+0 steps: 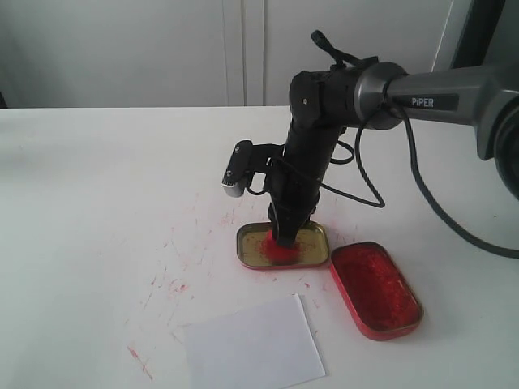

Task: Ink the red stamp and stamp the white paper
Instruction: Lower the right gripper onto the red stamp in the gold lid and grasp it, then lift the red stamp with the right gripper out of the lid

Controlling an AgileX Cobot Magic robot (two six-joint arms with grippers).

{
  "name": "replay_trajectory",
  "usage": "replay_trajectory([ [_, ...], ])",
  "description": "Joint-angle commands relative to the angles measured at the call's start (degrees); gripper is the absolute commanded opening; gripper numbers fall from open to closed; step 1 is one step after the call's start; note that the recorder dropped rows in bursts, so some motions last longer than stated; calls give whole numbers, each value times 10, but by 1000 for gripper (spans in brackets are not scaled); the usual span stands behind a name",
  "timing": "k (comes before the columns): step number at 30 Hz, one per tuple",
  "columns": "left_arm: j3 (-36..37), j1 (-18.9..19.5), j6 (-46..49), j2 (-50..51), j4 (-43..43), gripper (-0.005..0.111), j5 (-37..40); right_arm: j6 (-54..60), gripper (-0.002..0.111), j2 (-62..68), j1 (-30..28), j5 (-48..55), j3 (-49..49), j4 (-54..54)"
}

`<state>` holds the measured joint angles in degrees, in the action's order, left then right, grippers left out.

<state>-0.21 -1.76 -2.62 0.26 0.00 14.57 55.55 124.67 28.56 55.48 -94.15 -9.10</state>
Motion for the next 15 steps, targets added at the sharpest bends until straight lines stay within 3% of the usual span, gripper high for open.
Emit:
replay_trajectory([
  [1, 2, 1, 0, -3, -6, 0, 0, -5, 19, 0, 0, 2, -5, -2],
  [6, 2, 1, 0, -3, -6, 0, 0, -5, 0, 0, 0, 4, -5, -3],
  [15, 2, 1, 0, -3, -6, 0, 0, -19, 0, -4, 0, 9, -5, -6],
])
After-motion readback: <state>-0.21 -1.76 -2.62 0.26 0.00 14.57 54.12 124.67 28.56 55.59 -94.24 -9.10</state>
